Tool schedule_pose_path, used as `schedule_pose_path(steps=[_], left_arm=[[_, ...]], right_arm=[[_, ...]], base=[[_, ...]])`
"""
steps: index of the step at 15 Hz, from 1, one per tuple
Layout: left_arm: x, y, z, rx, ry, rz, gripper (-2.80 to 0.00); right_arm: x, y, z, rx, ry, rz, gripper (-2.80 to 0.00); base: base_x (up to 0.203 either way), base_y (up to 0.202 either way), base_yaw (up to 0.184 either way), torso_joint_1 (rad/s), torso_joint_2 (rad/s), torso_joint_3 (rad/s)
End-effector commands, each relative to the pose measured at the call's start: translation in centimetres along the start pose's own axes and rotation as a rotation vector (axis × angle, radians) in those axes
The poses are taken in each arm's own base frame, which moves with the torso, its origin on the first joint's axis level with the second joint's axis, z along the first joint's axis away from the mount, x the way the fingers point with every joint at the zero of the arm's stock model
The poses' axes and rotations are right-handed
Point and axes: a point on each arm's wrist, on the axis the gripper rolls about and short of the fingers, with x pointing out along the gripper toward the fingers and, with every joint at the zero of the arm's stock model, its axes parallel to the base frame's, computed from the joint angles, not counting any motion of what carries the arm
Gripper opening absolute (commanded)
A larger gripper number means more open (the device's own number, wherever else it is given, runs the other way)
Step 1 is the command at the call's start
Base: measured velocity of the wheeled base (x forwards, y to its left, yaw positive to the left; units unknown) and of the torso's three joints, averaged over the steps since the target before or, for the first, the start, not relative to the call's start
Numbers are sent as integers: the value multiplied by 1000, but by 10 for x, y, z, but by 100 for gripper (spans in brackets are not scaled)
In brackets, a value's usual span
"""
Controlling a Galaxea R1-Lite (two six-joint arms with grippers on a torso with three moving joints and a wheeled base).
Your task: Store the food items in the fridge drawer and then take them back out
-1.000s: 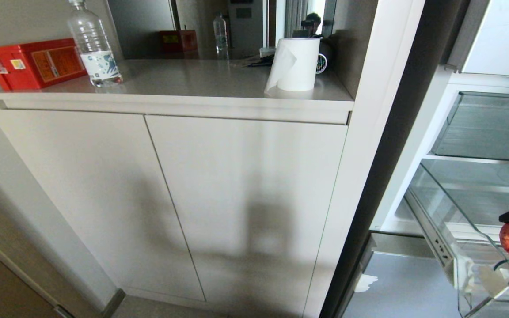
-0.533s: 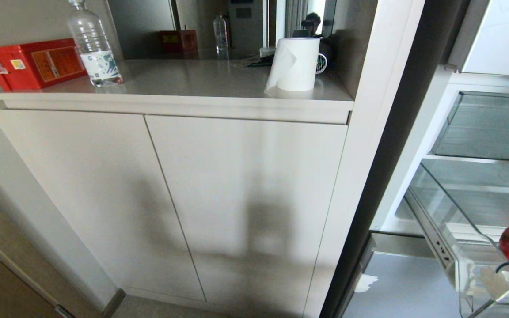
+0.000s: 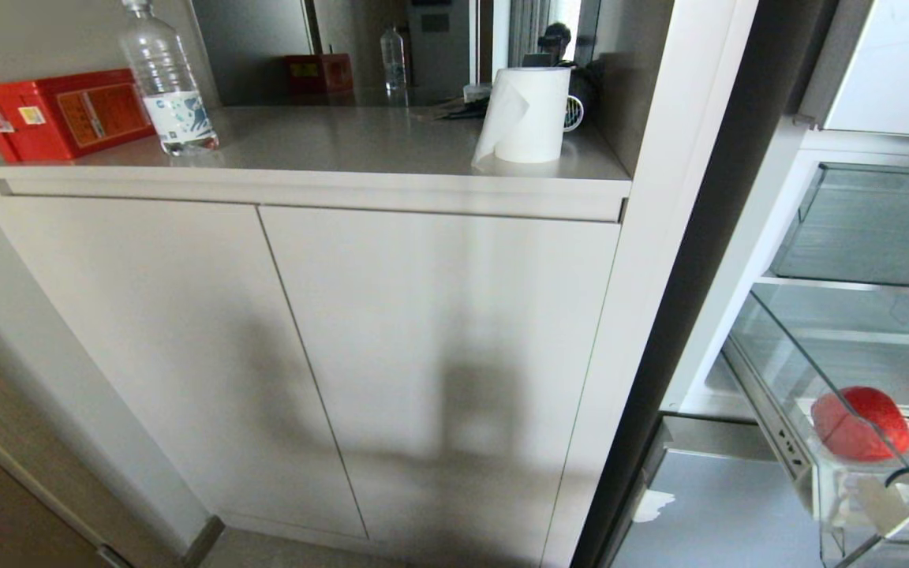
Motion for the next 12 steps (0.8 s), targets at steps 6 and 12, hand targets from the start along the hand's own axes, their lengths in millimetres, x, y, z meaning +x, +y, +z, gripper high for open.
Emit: schedule_pose_path(steps=[6, 12], left_arm=[[0, 0, 0, 0, 0, 1, -280], [0, 0, 0, 0, 0, 1, -280]], right_arm=[[-5, 15, -1, 12, 80, 141, 0], [-30, 28, -7, 15, 182, 276, 0]], base=[[0, 0, 0, 0, 0, 0], [0, 0, 0, 0, 0, 0]])
